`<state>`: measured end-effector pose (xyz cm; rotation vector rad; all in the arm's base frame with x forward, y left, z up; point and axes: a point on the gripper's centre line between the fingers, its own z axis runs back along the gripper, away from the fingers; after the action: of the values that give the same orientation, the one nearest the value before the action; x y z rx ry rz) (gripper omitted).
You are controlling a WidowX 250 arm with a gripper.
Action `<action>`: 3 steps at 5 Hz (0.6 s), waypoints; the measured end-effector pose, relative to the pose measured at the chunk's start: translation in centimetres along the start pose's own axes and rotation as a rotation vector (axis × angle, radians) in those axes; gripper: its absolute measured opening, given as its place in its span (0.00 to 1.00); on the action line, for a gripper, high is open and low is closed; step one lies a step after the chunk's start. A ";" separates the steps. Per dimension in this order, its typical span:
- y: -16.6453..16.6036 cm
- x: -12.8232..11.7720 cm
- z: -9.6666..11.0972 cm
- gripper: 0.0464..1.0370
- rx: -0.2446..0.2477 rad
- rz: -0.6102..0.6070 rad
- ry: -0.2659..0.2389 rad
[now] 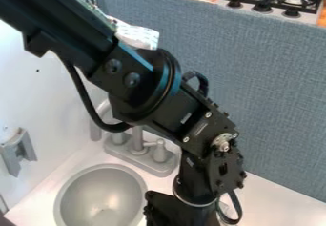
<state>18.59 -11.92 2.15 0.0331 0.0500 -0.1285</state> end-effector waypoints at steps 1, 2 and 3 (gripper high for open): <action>0.1 -0.2 -0.5 0.96 0.009 0.001 0.019; 0.3 1.2 -0.2 0.96 0.022 0.012 0.010; 0.8 3.2 -1.0 0.96 0.022 0.025 0.018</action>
<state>21.85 -11.53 0.97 0.0571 0.0659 -0.1042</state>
